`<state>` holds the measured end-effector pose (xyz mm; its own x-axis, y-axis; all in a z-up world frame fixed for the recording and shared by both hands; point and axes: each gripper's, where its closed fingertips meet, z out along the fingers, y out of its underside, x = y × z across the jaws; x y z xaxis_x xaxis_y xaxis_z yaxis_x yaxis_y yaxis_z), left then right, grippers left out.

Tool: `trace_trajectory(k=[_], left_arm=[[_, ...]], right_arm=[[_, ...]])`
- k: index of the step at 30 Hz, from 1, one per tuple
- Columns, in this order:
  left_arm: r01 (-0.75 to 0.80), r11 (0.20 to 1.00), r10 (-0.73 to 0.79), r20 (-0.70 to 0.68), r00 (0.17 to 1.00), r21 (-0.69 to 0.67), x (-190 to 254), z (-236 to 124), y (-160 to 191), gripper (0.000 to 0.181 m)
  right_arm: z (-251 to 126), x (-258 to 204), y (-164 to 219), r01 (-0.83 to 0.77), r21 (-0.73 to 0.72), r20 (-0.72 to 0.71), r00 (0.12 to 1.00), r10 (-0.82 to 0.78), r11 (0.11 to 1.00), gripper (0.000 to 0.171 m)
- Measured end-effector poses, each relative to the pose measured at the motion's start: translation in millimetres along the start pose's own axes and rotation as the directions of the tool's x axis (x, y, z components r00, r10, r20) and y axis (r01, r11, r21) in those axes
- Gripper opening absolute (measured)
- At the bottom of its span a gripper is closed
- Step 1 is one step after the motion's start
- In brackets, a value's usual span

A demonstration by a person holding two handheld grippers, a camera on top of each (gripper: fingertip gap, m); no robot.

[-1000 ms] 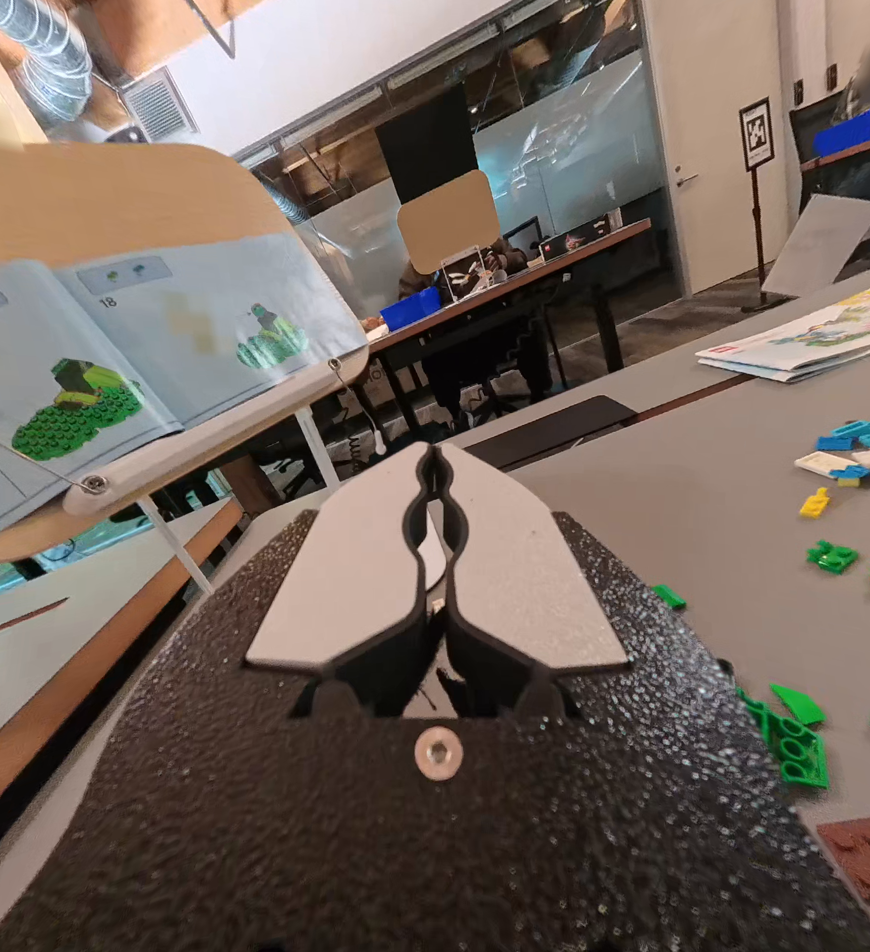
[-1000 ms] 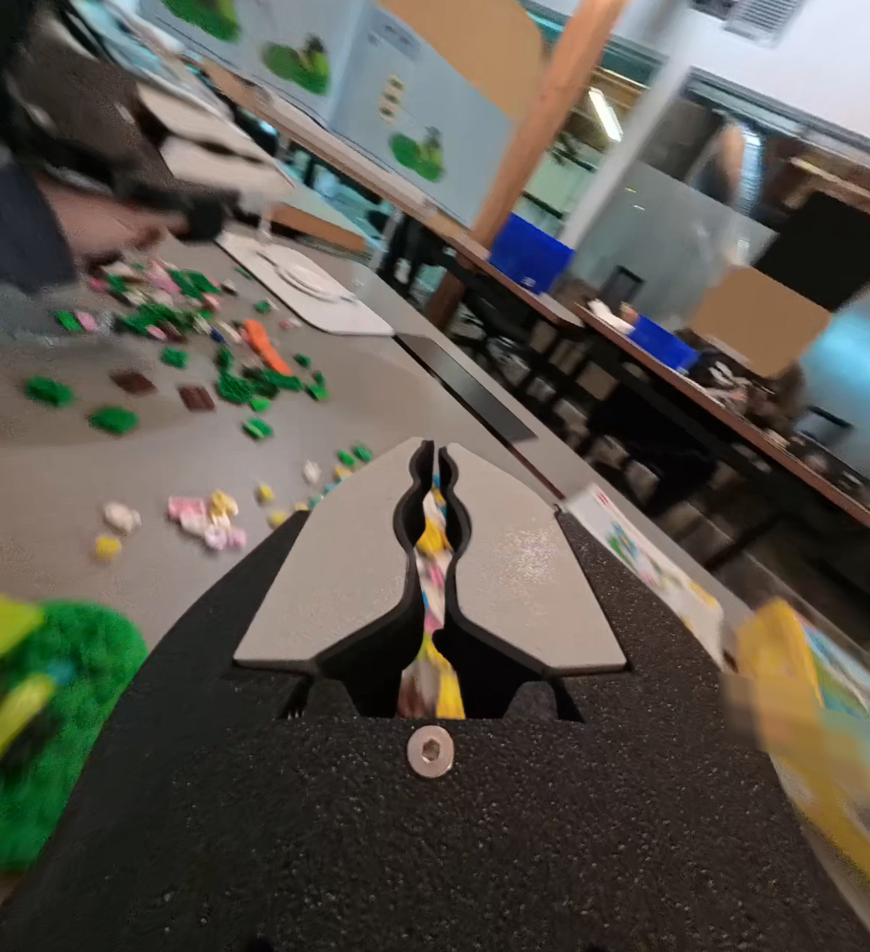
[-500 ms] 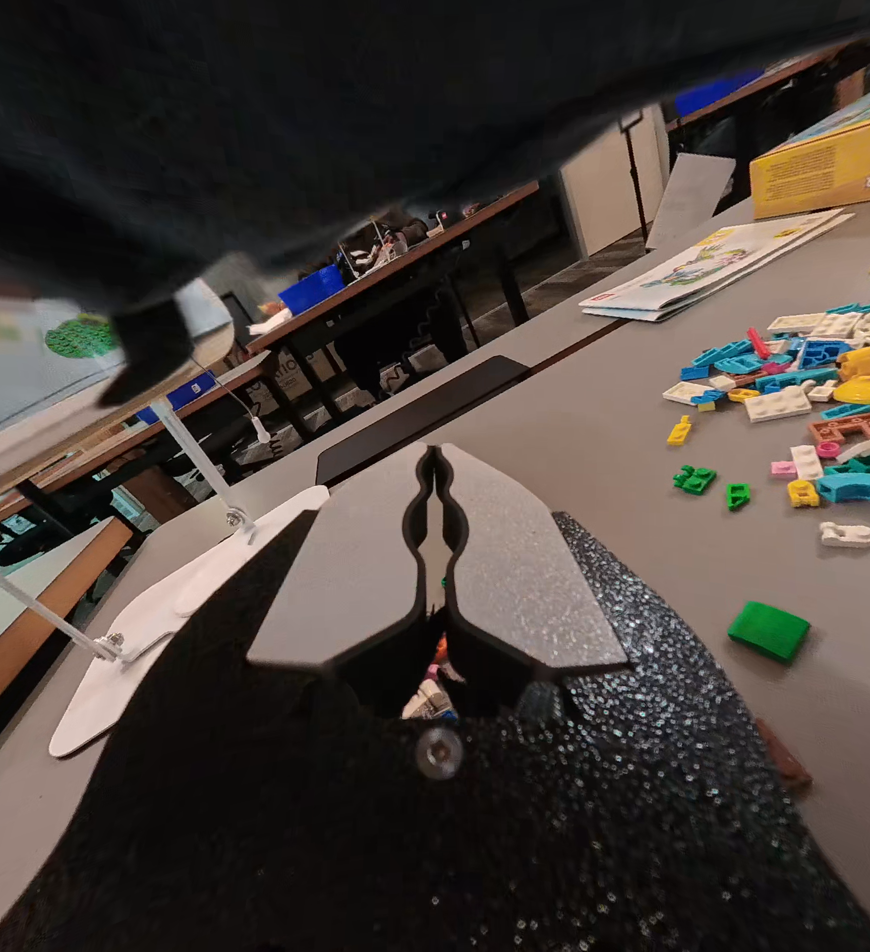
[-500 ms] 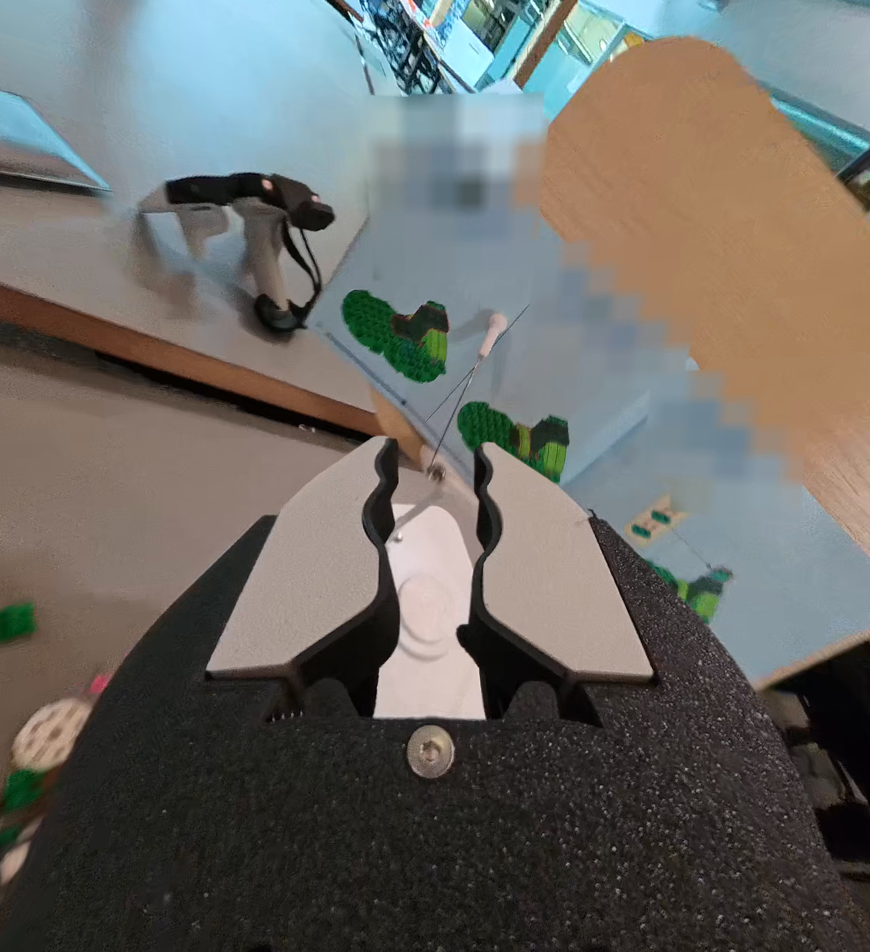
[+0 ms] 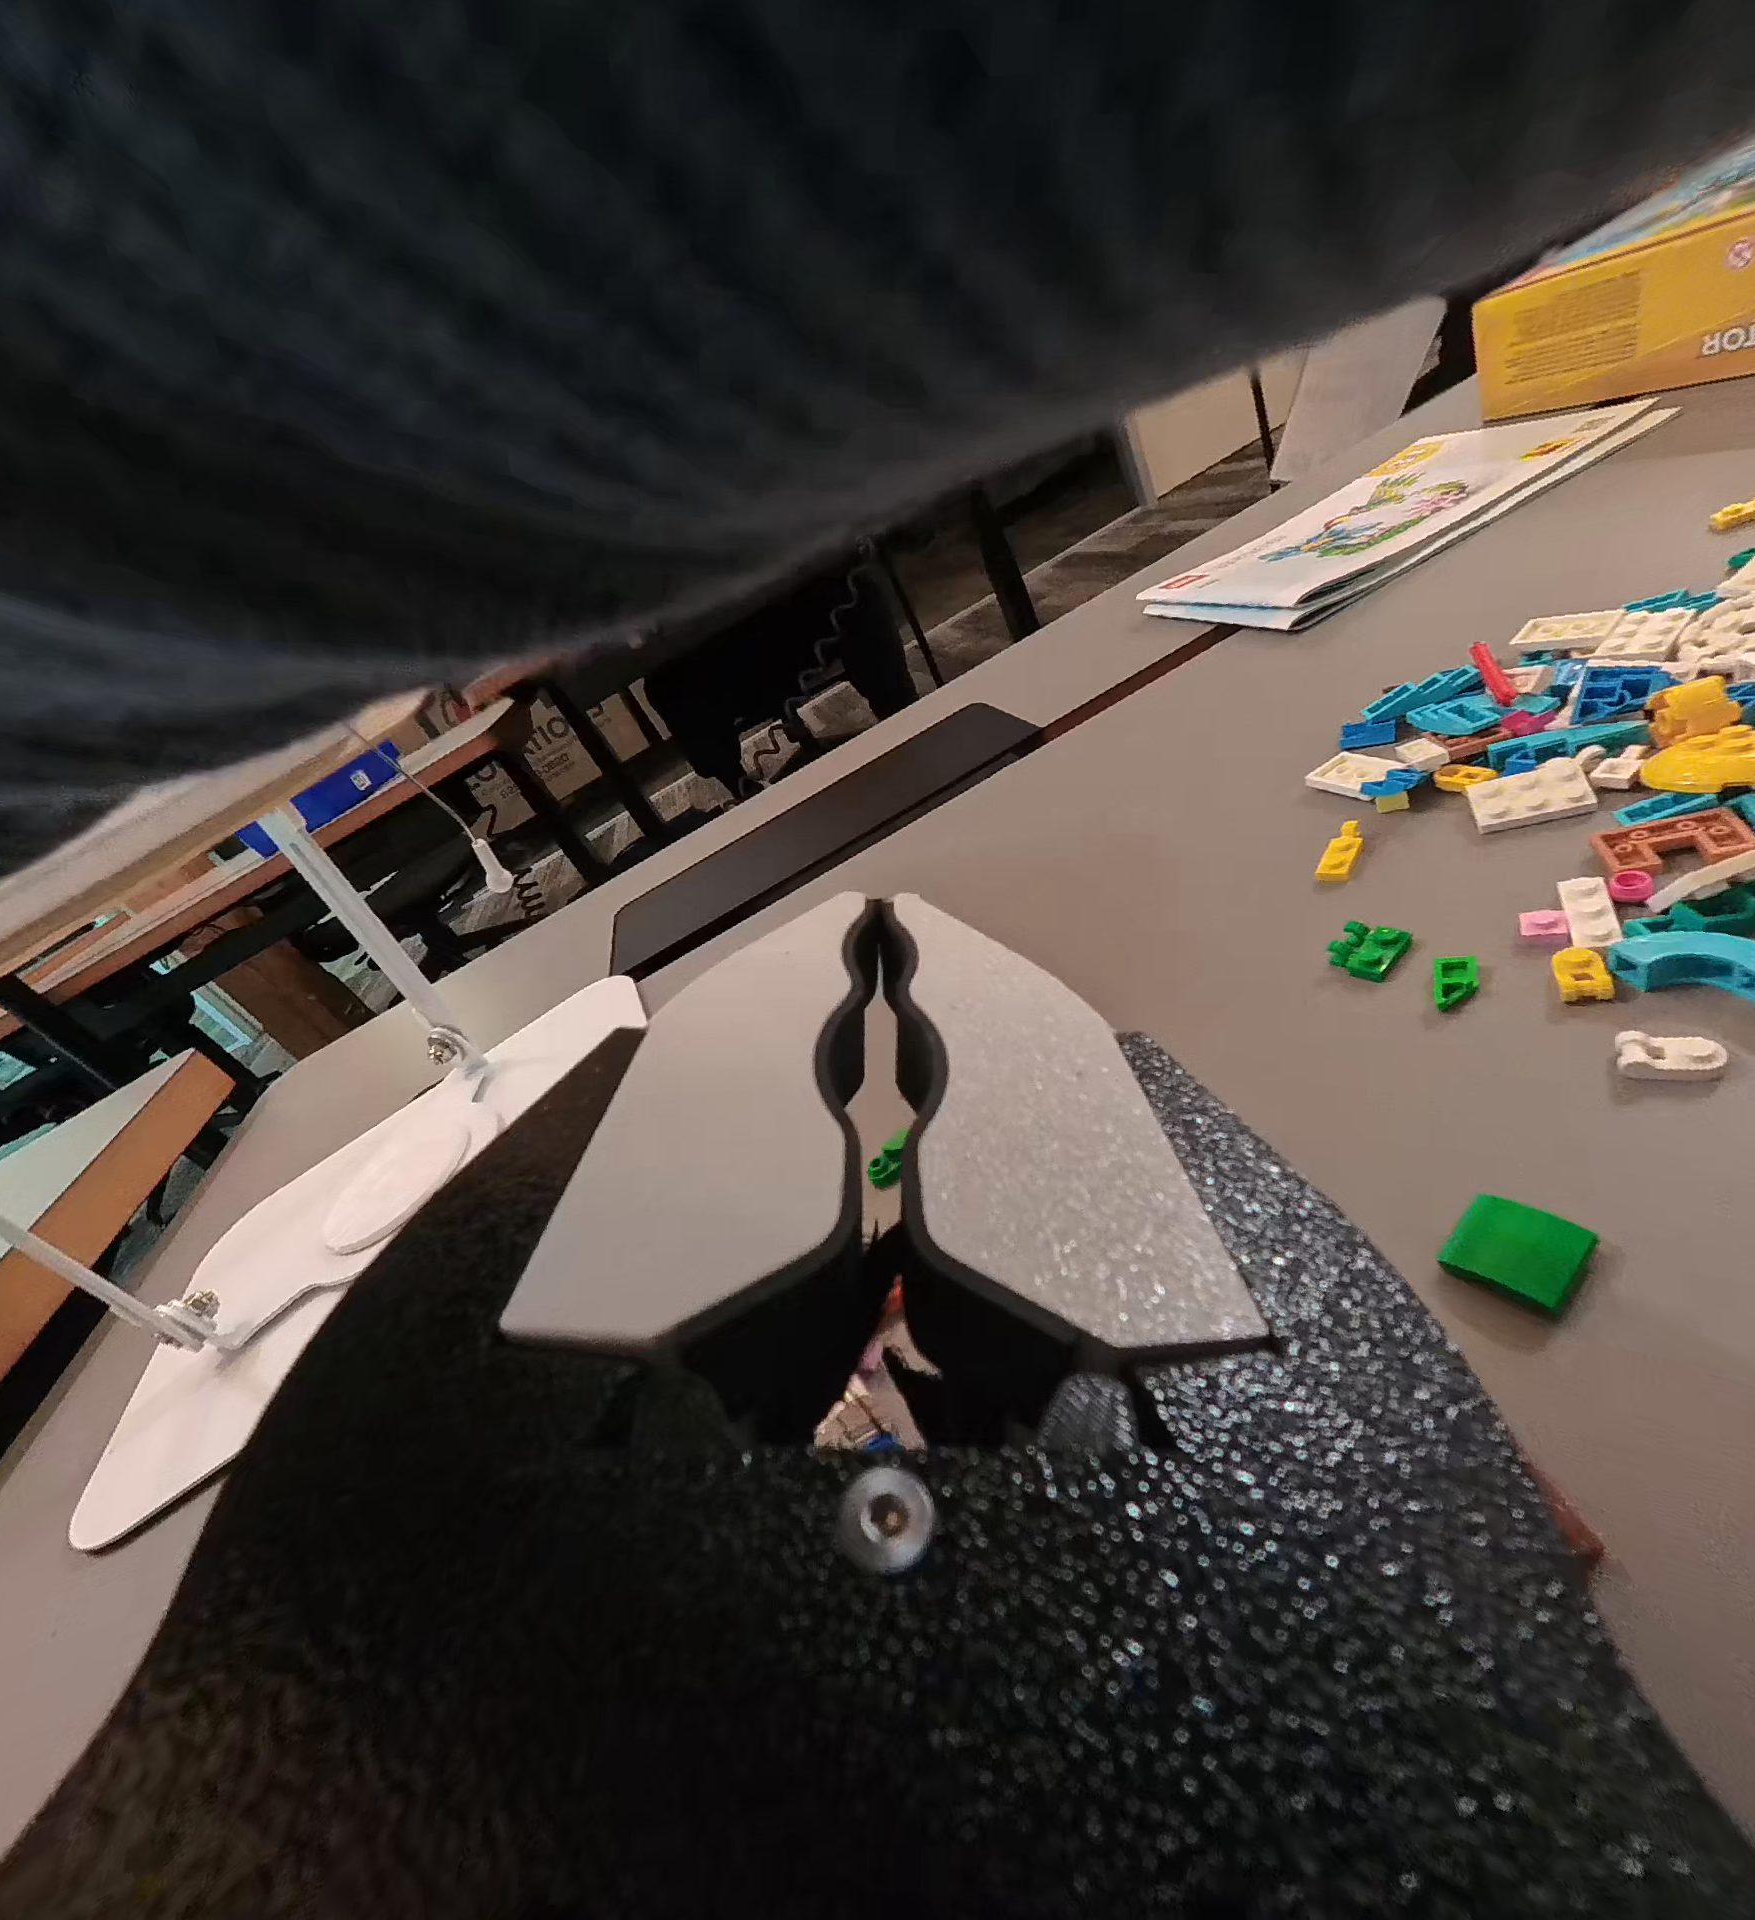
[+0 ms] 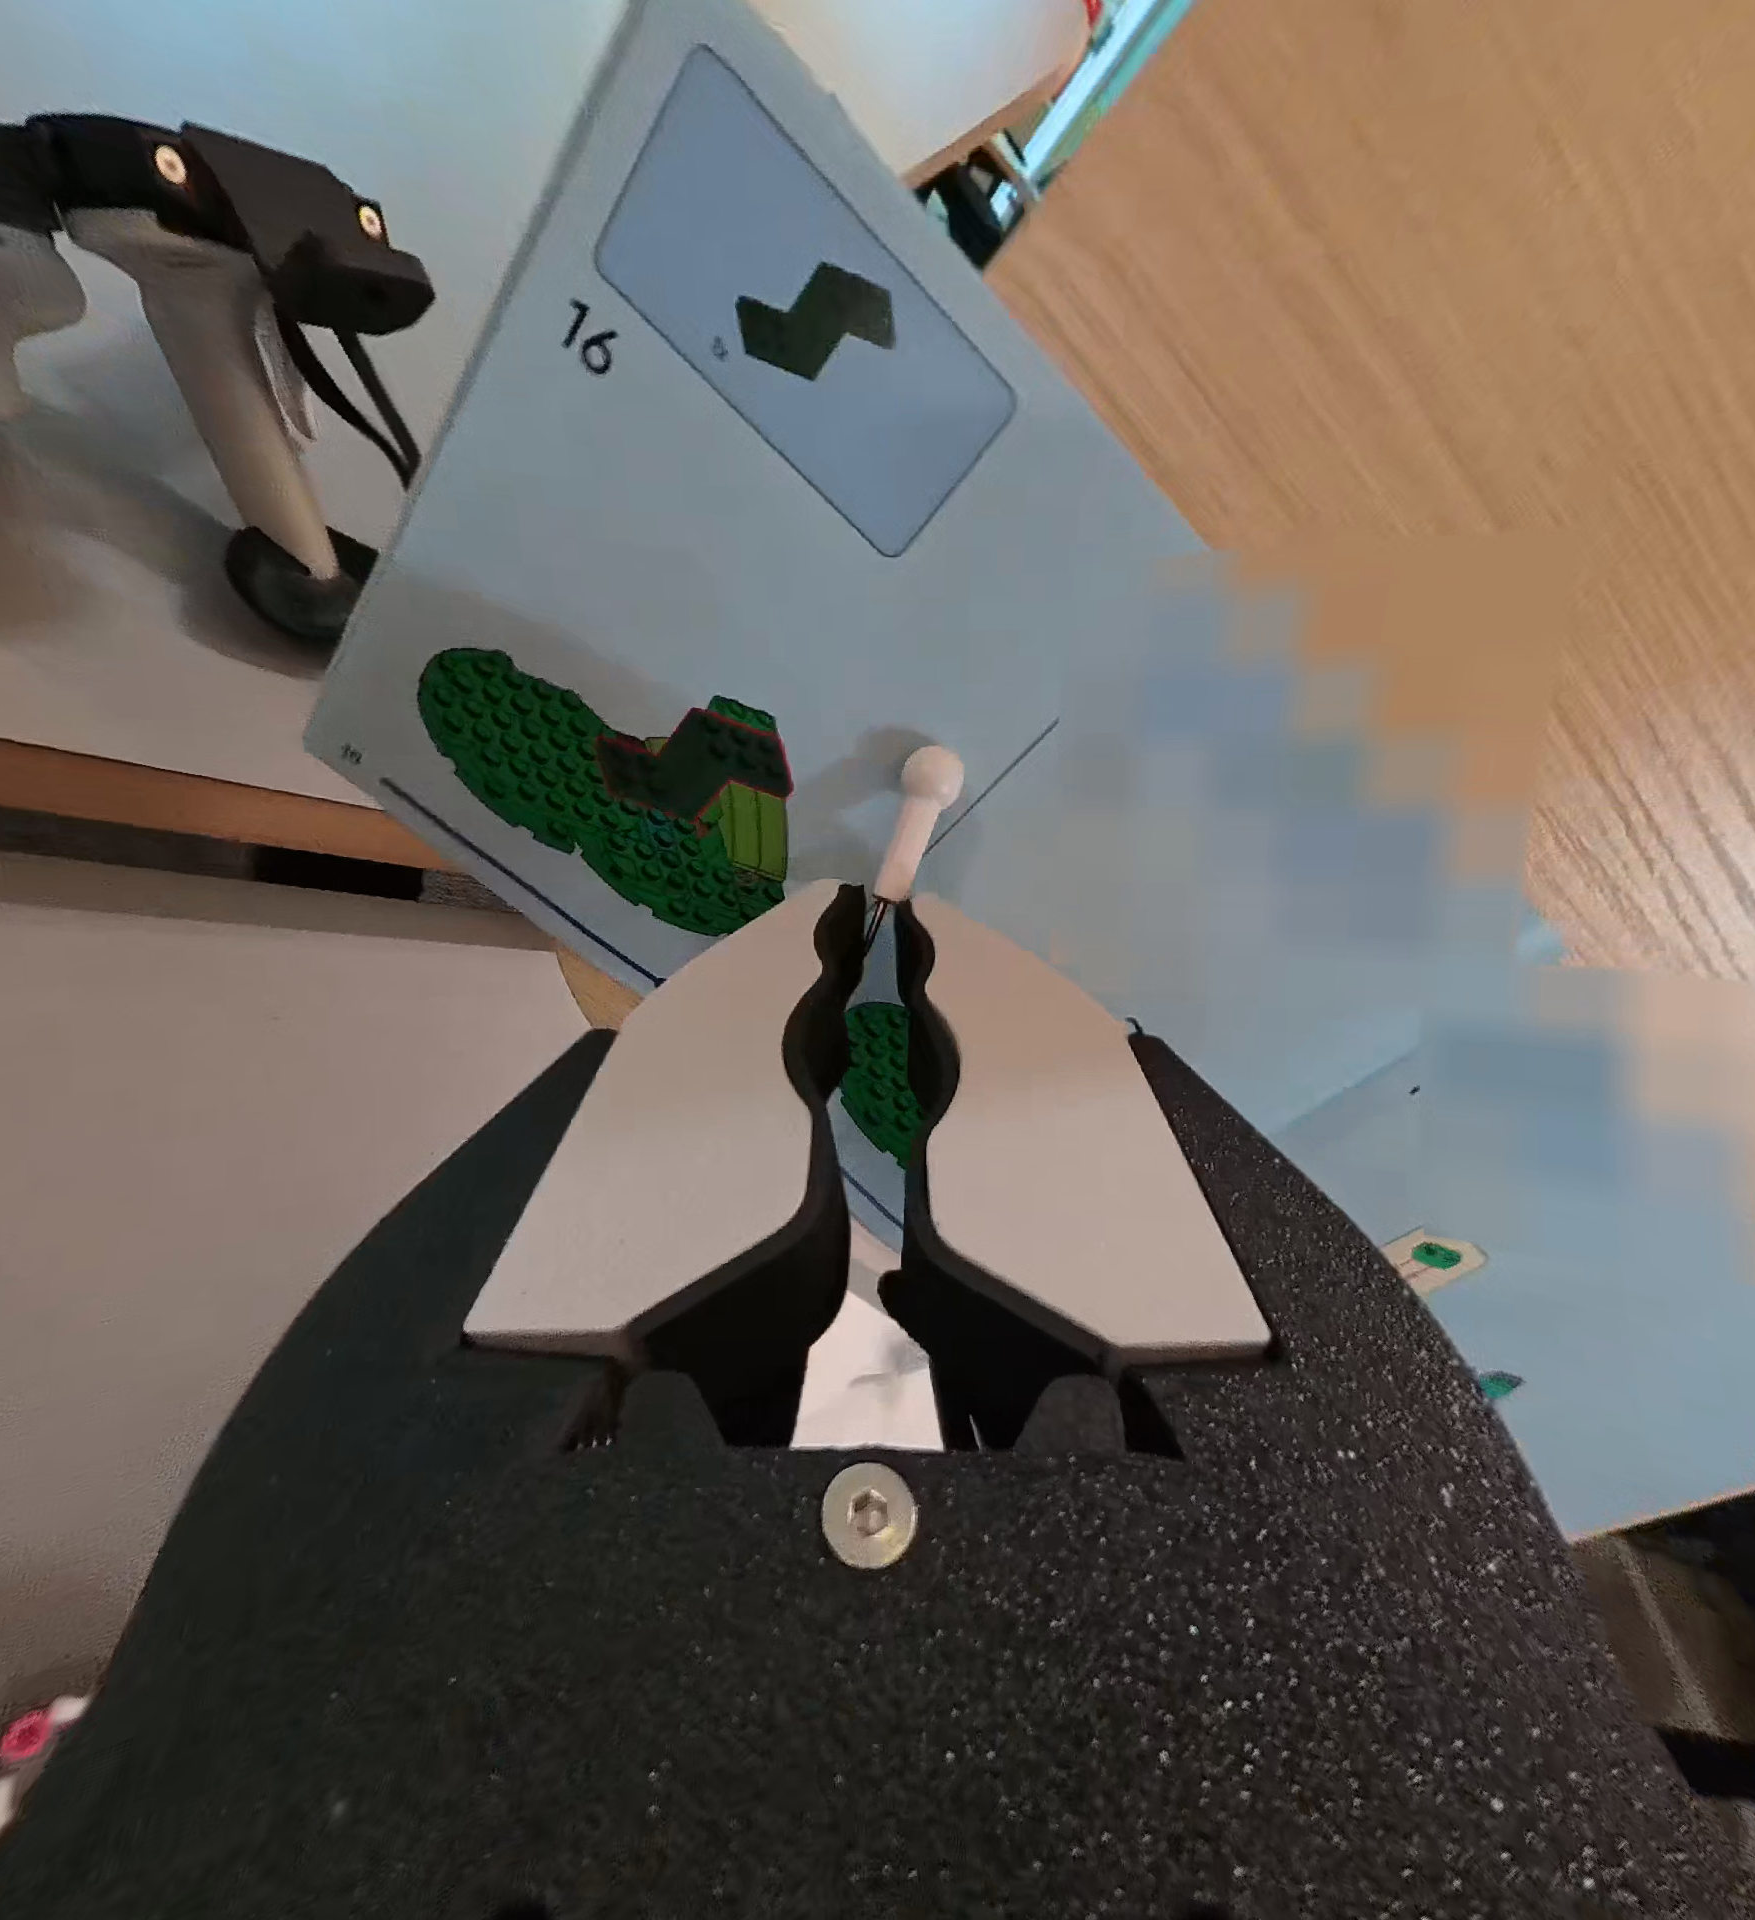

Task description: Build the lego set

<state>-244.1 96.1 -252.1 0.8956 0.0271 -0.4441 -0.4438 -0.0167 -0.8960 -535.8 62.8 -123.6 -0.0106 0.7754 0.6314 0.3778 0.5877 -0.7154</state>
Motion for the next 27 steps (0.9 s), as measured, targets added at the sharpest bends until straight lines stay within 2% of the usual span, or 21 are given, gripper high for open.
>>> trace_trajectory(k=[4, 8, 10, 14, 17, 19, 20, 22, 24, 27], left_arm=[[-0.006, 1.000, 0.006, -0.006, 1.000, -0.005, 2, 0, 0, 0.000], [-0.007, 1.000, 0.007, -0.010, 1.000, -0.010, 2, 1, 1, 0.000], [-0.009, 1.000, 0.009, -0.012, 1.000, -0.012, 3, 1, 1, 0.000], [-0.012, 1.000, 0.012, -0.017, 1.000, -0.019, 4, 1, 2, 0.000], [-0.014, 1.000, 0.013, -0.019, 1.000, -0.019, 4, 2, 2, 0.000], [-0.014, 1.000, 0.014, -0.020, 1.000, -0.020, 4, 2, 2, 0.000], [-0.015, 1.000, 0.015, -0.020, 1.000, -0.020, 4, 2, 2, 0.000], [-0.017, 1.000, 0.017, -0.023, 1.000, -0.020, 5, 1, 2, 0.000], [-0.019, 1.000, 0.019, -0.028, 0.999, -0.022, 6, 2, 2, 0.000], [-0.018, 0.999, 0.017, -0.039, 0.999, -0.029, 7, 2, 3, 0.000]], right_arm=[[-2, -12, -2, 0.188, 0.041, -0.028, 0.982, -0.187, 0.981, 0.001], [-2, -29, -3, 0.460, 0.073, -0.070, 0.888, -0.455, 0.885, 0.001], [-2, -41, -2, 0.591, 0.100, -0.079, 0.807, -0.585, 0.801, 0.001], [-1, -67, 14, 0.834, 0.140, -0.068, 0.545, -0.835, 0.533, 0.000], [0, -78, 28, 0.916, 0.155, -0.042, 0.382, -0.923, 0.371, 0.000], [1, -79, 32, 0.933, 0.156, -0.031, 0.332, -0.943, 0.324, 0.001], [1, -79, 31, 0.932, 0.159, -0.037, 0.336, -0.941, 0.326, 0.002], [-5, -81, 28, 0.894, 0.203, -0.007, 0.409, -0.912, 0.400, 0.022], [-26, -79, 12, 0.780, 0.297, -0.010, 0.579, -0.816, 0.550, 0.028], [-74, -37, -9, 0.459, 0.447, -0.043, 0.868, -0.495, 0.767, 0.028]])
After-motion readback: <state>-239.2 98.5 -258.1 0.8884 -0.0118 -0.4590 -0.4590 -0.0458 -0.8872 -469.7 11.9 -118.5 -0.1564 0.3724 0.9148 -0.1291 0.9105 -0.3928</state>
